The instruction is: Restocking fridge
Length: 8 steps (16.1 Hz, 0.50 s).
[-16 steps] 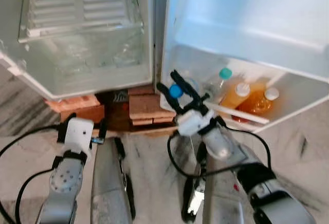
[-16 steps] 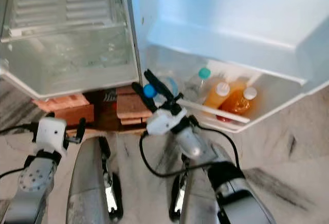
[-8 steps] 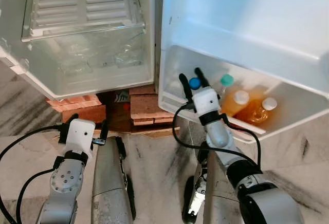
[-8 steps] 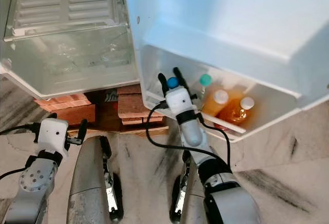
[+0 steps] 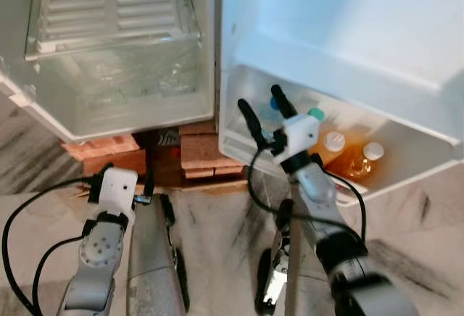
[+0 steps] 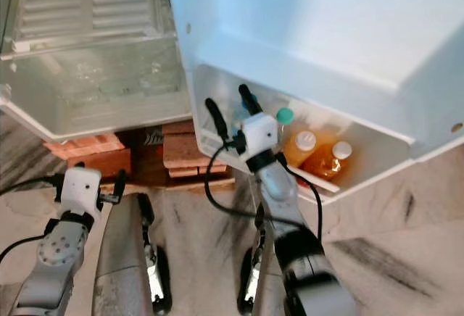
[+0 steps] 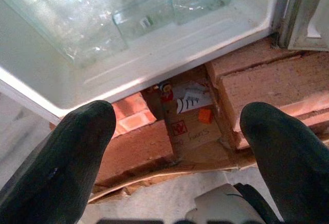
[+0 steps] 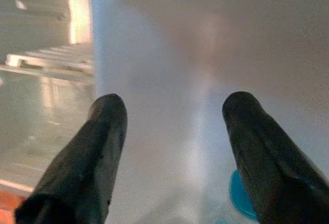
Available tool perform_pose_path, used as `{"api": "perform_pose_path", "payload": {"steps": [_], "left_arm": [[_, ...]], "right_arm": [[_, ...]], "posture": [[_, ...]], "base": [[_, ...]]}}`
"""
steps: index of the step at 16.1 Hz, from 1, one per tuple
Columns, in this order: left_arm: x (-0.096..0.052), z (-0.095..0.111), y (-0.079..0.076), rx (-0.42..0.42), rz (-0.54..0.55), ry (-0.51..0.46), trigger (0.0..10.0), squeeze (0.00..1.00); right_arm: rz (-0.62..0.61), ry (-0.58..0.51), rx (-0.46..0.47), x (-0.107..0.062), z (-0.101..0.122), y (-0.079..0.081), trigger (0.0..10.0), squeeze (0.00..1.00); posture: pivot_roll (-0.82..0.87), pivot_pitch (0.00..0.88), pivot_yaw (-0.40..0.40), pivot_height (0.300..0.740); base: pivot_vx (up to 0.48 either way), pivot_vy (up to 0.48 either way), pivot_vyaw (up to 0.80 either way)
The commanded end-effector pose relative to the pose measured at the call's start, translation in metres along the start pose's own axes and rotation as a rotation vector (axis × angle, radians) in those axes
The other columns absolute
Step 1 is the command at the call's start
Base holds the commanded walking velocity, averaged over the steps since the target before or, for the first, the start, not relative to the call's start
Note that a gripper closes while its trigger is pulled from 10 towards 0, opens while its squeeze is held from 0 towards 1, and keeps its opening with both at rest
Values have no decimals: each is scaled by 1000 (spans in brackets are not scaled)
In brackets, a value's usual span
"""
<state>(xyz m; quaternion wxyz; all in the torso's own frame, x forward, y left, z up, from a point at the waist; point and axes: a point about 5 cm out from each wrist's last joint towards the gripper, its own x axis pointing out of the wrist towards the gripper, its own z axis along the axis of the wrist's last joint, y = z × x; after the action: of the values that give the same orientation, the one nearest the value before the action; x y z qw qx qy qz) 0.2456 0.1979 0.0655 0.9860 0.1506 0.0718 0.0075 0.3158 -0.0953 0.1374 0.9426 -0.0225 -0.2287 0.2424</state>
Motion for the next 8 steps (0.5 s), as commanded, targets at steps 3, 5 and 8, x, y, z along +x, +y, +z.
{"api": "perform_pose_path", "payload": {"steps": [3,5,8], "left_arm": [[-6,-16,-6,-16,-17,48,10000,0],[-7,-18,-10,-23,-32,55,10000,0],[-6,-18,-10,-23,-31,50,10000,0]], "right_arm": [[9,64,67,-33,-2,3,10000,1000],[-34,117,98,-48,-6,2,10000,1000],[-27,137,117,-50,-1,2,10000,1000]], "posture": [[180,135,-50,508],[178,121,-49,508],[178,121,-49,508]], "base": [[0,0,0],[0,0,0],[0,0,0]]}}
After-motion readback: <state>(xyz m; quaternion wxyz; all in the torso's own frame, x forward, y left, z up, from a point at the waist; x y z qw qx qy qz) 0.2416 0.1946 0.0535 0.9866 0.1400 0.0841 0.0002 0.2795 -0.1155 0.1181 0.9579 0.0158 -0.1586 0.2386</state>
